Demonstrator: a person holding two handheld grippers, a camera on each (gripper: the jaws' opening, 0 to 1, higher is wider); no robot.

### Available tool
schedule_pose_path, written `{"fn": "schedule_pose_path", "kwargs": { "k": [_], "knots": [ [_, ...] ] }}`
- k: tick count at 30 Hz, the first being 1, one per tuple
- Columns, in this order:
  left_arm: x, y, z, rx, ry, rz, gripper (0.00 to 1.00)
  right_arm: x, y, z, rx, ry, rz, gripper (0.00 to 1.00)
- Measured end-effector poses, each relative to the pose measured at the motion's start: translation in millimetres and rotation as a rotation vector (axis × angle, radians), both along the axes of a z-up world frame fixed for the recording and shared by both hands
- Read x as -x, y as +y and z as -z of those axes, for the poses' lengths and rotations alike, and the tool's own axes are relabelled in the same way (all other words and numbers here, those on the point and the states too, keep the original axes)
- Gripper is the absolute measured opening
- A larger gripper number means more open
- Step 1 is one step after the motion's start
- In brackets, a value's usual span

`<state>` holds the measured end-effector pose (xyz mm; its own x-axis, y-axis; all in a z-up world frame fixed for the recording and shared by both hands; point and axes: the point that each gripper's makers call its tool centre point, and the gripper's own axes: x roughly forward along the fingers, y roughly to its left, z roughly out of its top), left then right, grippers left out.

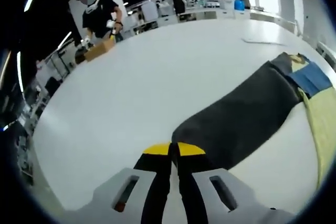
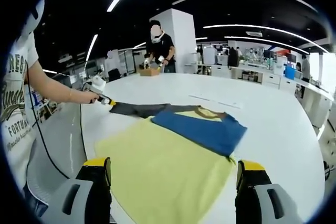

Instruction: Fold the garment on the visible template until the final outline fits inside the template.

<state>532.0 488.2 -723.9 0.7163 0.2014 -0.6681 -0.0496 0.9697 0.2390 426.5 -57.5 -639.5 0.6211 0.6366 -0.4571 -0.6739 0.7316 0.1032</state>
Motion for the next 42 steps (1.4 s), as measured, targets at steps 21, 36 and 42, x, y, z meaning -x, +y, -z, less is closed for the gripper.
{"fn": "schedule_pose_path", "kwargs": {
  "k": [21,36,42],
  "knots": [
    [-0.1,14,12.2,-0.089,0.063,0.019,0.02,-2,0,1.8,0.015,0.018,0.011,0.99],
    [5.1,21,1.0,0.204,-0.091,-0.161,0.18,-3,3,2.3,0.015,0.010,-0.001,0.99],
    [1.8,17,5.8,0.236,-0.093,-0.158,0.22,-3,2,3.4,0.018,0.014,0.003,0.99]
  ]
}}
